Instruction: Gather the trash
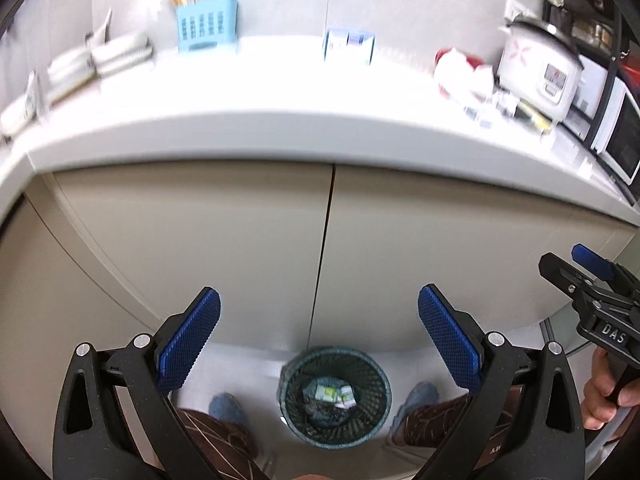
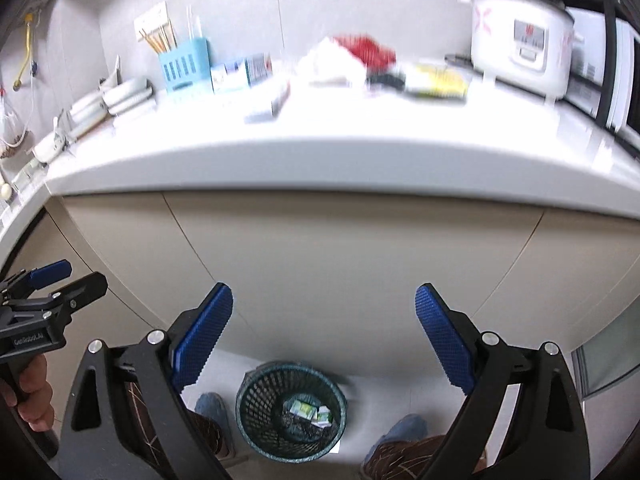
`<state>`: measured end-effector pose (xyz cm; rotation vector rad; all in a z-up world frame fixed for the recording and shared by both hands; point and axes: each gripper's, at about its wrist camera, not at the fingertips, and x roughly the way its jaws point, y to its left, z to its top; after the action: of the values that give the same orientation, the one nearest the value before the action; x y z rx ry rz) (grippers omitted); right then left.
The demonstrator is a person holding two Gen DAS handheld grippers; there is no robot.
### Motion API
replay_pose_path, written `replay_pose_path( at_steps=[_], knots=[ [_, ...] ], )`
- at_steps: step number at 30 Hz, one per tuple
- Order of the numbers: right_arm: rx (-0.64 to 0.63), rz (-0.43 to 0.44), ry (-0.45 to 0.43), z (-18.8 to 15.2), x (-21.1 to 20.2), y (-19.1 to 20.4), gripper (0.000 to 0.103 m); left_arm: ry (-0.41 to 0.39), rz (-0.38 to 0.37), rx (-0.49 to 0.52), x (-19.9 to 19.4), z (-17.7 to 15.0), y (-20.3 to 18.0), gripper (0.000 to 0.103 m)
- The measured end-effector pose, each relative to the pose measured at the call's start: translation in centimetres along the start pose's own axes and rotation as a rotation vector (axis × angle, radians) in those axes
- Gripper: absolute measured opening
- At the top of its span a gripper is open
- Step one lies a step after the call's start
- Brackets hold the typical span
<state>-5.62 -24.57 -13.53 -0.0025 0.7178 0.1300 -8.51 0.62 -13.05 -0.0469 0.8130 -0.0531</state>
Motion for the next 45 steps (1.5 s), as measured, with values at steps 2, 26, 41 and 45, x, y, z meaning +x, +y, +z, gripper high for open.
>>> replay_pose_path(
  at_steps=[2, 26, 41, 45],
  knots=[
    [-0.001, -0.012, -0.027, 1.1, -1.1, -0.3, 0.089, -0.019, 0.005, 0.0, -1.1, 1.3, -0.3, 0.097],
    [-0.016, -0.1, -0.143, 14.0, -5.2, -1.8, 0.089, -0.123, 0.017, 0.031, -3.8, 15.6, -4.0, 0.097],
    [-0.013, -0.155, -0.053, 19.7, 0.9, -4.5, 0.089, -0.103, 0.046, 0.053, 1.7, 22.7, -5.4, 0.097],
    [0.012, -0.154, 0.007, 20.4, 3.8, -6.1, 0.089, -0.072, 0.055, 0.055, 4.7, 24.4, -5.7, 0.097]
  ],
)
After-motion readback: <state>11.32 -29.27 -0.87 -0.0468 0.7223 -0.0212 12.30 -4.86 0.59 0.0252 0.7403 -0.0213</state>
